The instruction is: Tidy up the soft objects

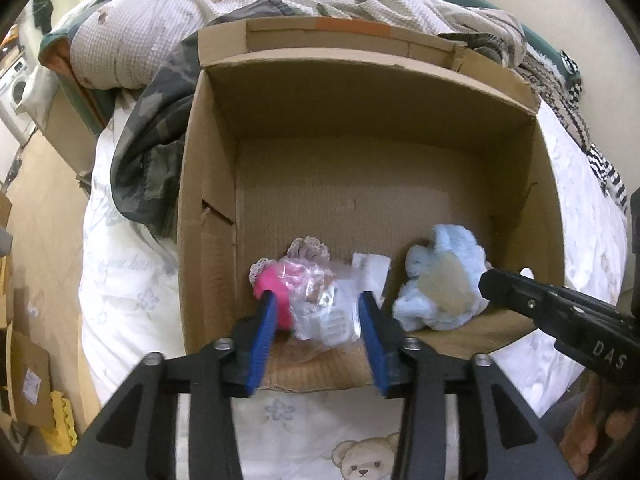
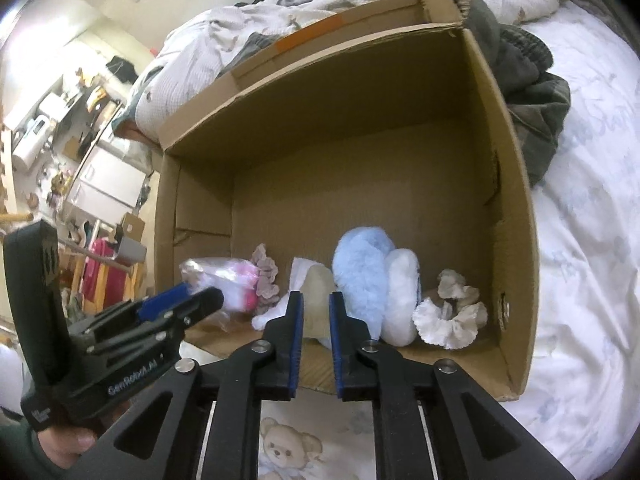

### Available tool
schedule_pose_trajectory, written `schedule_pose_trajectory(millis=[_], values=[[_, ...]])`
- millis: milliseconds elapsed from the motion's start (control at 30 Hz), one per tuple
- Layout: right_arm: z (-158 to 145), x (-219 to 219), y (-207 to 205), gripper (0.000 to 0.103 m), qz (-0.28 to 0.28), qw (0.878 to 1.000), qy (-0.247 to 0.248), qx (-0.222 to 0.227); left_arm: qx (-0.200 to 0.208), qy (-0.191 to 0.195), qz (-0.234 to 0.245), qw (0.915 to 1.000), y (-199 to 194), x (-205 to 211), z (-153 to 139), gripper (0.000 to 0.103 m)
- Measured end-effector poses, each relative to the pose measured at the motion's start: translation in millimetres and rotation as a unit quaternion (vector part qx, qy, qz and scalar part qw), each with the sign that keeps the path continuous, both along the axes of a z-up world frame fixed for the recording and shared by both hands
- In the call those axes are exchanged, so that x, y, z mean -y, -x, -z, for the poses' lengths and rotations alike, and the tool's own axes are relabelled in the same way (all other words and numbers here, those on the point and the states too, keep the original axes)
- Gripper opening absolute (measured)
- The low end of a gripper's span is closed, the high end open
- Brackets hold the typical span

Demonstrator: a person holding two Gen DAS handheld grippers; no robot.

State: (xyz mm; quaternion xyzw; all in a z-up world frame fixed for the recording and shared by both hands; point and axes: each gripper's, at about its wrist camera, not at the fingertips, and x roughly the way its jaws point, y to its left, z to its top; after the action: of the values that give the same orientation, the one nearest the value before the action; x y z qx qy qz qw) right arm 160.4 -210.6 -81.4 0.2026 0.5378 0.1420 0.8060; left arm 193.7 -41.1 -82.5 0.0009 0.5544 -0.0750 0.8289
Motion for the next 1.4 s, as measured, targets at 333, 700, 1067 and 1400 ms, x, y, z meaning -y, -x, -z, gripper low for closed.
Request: schedule_pose_trajectory(millis=[333, 700, 1067, 1400], values=[[-14.8, 9.9, 1.7, 0.070, 0.038, 0.999, 0.010, 0.024, 0.054, 0.001, -0.018, 0.9984, 6.6, -5.0, -24.4, 0.065], [-53.3, 15.9, 23.6, 0.090, 0.067, 0.993, 0.033, 0.096, 0.100, 0.013, -0.049, 0.9936, 35.2, -34.0, -65.1, 0.065], [-70.5, 13.0, 62.7, 0.101, 0.062, 0.986, 0.083, 0.130, 0.098, 0.019, -0.057, 0.9934, 67.2, -48.6, -70.2, 0.065], [-78.9, 5.0, 92.6, 0.103, 0.072, 0.981, 0.097, 0.153, 0.124, 0.030, -0.104, 0.9864, 98.3, -68.5, -78.0, 0.101]])
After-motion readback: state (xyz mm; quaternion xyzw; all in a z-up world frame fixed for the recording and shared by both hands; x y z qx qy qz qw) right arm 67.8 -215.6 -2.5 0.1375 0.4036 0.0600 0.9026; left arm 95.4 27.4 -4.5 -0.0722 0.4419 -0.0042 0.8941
